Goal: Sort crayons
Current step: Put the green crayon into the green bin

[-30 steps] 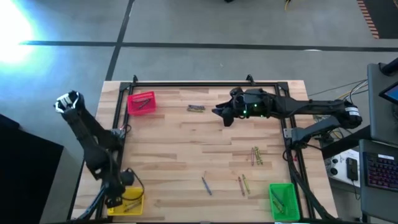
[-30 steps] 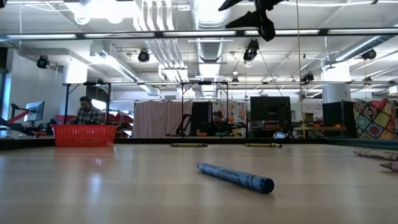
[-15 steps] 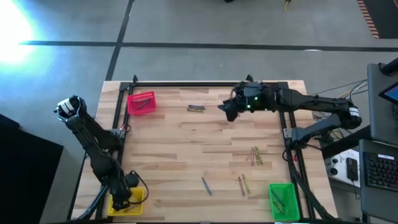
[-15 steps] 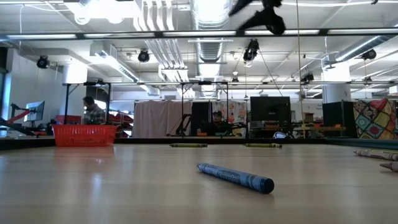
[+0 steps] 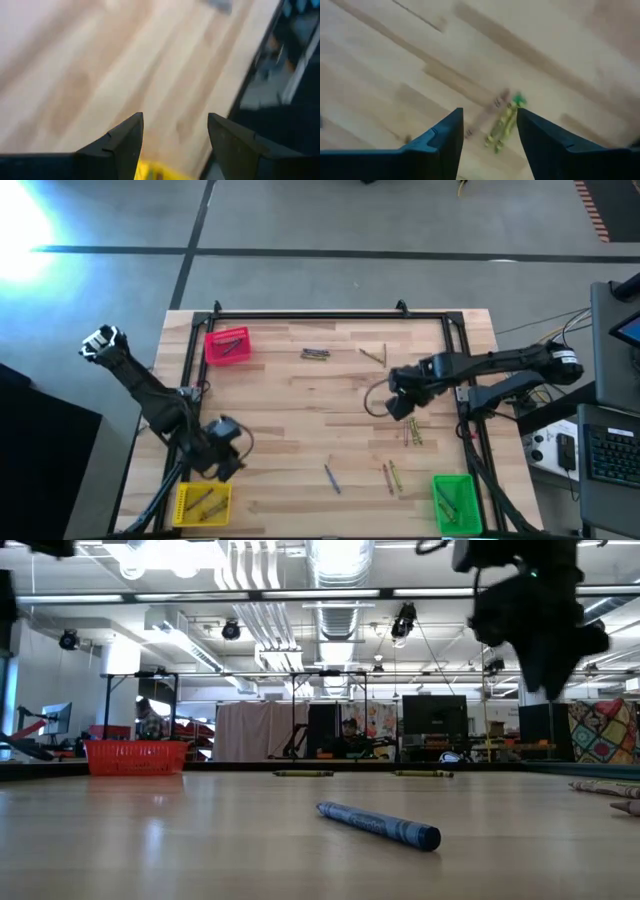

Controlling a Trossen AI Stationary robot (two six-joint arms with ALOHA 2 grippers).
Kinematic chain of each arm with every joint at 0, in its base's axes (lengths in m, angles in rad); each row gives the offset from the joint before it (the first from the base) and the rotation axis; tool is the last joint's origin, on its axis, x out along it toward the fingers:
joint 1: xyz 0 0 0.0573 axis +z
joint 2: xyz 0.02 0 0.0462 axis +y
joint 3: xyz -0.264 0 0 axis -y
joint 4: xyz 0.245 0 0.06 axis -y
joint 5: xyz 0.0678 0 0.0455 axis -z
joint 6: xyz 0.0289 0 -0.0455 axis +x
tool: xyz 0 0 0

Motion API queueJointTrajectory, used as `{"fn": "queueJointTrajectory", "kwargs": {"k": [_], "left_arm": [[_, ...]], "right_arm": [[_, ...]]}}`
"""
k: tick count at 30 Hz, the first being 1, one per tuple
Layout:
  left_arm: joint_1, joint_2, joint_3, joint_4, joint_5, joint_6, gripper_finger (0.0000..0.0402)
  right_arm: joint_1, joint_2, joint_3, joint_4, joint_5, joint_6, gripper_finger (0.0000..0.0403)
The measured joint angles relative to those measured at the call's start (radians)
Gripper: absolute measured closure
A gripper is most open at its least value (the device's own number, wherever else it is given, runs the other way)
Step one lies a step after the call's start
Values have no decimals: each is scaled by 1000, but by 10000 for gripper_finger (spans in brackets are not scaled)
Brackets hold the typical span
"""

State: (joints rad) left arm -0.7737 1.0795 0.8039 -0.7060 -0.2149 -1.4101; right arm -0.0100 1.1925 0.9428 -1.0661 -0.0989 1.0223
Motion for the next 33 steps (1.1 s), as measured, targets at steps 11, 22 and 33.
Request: {"fn": "queueJointTrajectory", "kwargs": {"k": [11,22,33], "left_arm": [[192,-8,-1,42,-83,225,197],[306,-3,-2,118,-27,413,197],[328,-32,-74,115,-1,413,197]], "right_arm": [[141,6,-209,21,4,299,286],[194,24,-276,174,11,394,313],[194,84,-319,270,4,417,330]]}}
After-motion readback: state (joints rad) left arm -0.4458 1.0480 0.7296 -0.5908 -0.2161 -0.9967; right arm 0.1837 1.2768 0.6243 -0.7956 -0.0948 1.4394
